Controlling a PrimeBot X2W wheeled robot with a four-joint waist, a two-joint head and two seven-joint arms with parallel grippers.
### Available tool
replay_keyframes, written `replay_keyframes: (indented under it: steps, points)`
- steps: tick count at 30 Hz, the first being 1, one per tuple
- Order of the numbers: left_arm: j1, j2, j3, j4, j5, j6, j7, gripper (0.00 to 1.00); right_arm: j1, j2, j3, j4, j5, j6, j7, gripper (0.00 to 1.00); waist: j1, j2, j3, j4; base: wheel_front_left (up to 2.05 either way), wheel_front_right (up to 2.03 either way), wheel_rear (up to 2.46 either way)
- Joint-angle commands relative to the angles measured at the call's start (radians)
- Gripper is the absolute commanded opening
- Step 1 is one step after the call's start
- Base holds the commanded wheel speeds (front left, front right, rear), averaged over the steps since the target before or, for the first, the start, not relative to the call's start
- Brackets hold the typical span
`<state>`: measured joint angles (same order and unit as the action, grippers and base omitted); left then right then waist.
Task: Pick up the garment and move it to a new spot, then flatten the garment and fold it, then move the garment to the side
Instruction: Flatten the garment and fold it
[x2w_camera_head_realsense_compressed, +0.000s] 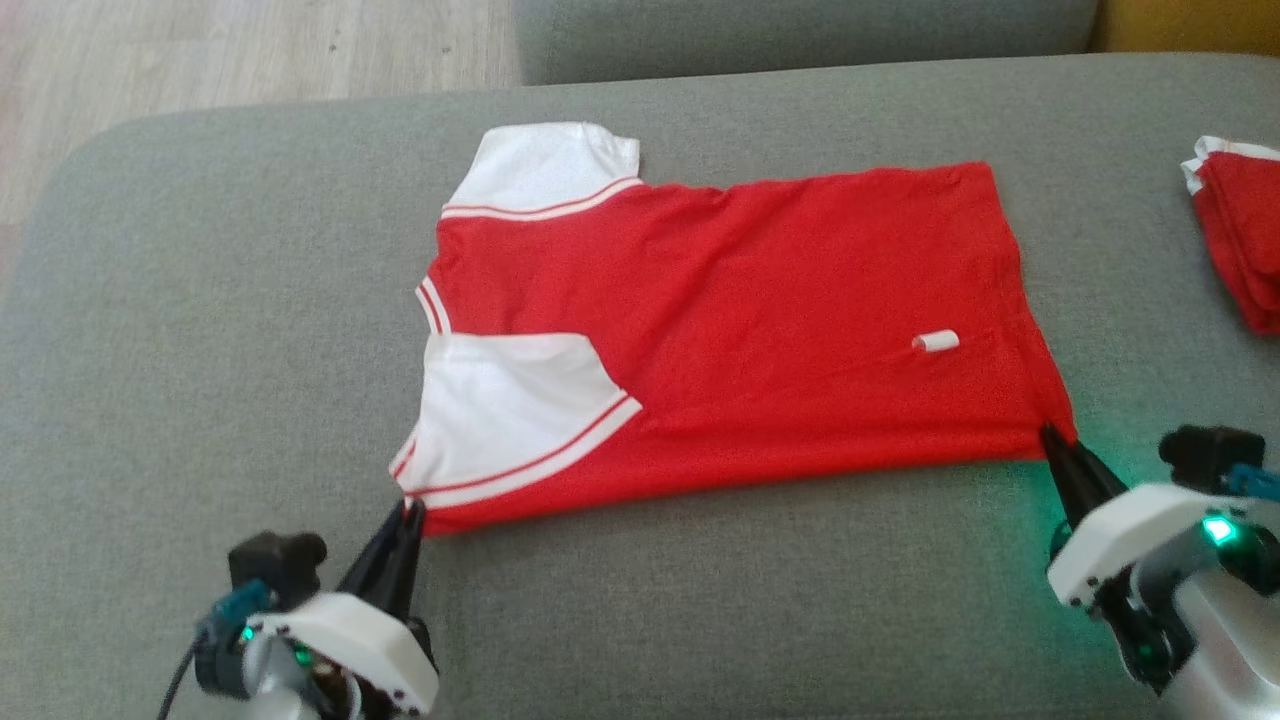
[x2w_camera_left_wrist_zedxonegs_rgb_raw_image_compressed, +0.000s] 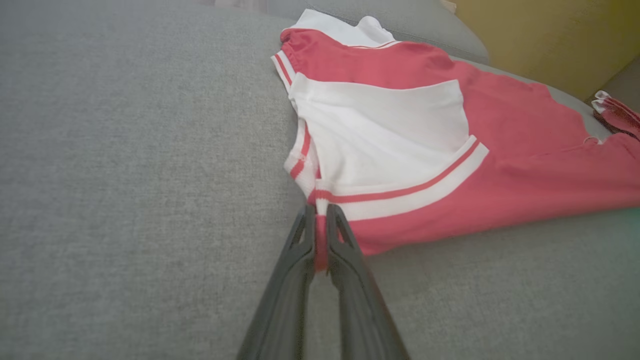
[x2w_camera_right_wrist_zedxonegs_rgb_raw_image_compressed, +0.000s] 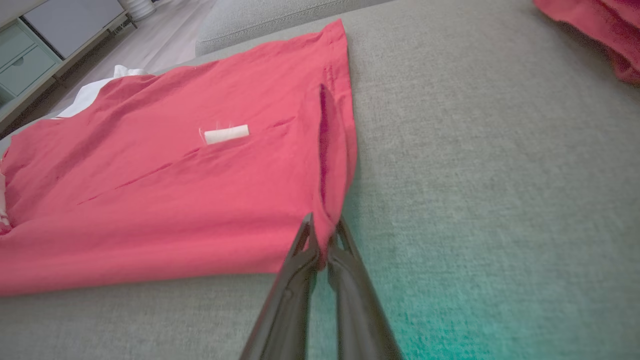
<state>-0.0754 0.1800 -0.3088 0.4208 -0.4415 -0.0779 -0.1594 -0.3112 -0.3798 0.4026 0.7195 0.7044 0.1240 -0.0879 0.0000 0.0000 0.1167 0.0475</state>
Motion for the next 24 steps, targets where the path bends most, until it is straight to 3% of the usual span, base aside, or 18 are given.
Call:
replay_keyframes:
  steps: [1, 11, 20, 21, 22, 23, 24]
  points:
    - [-0.003, 0.023, 0.032, -0.044, -0.006, 0.011, 0.004, 0.0, 0.017, -0.037, 0.01, -0.034, 0.01, 0.007, -0.016, 0.0, 0.0, 0.0, -0.005, -0.001, 0.0, 0.0, 0.0]
    - [0.158, 0.013, -0.002, -0.177, -0.006, 0.052, 0.018, 0.0, 0.174, -0.092, -0.008, -0.122, 0.007, 0.007, -0.029, 0.0, 0.0, 0.0, -0.033, -0.004, 0.0, 0.0, 0.0]
    - [0.218, 0.031, -0.033, -0.223, -0.004, 0.065, 0.08, 0.0, 0.269, -0.095, -0.068, -0.198, -0.026, 0.007, 0.018, 0.0, 0.0, 0.0, -0.051, -0.016, 0.0, 0.0, 0.0]
    - [0.221, 0.031, -0.034, -0.224, -0.008, 0.066, 0.09, 0.0, 0.276, -0.092, -0.07, -0.205, -0.028, 0.007, 0.029, 0.1, 0.0, 0.0, -0.054, -0.017, 0.0, 0.0, 0.0]
    - [0.223, 0.035, -0.037, -0.224, -0.007, 0.066, 0.097, 0.01, 0.282, -0.091, -0.074, -0.211, -0.031, 0.007, 0.036, 0.62, 0.0, 0.0, -0.058, -0.018, 0.0, 0.0, 0.0]
    - [0.223, 0.035, -0.037, -0.224, -0.007, 0.066, 0.097, 0.01, 0.282, -0.091, -0.074, -0.211, -0.031, 0.007, 0.036, 0.62, 0.0, 0.0, -0.058, -0.018, 0.0, 0.0, 0.0]
    - [0.226, 0.041, -0.042, -0.221, -0.005, 0.068, 0.11, 0.44, 0.292, -0.088, -0.085, -0.218, -0.044, 0.007, 0.047, 1.0, 0.0, 0.0, -0.065, -0.018, 0.0, 0.0, 0.0]
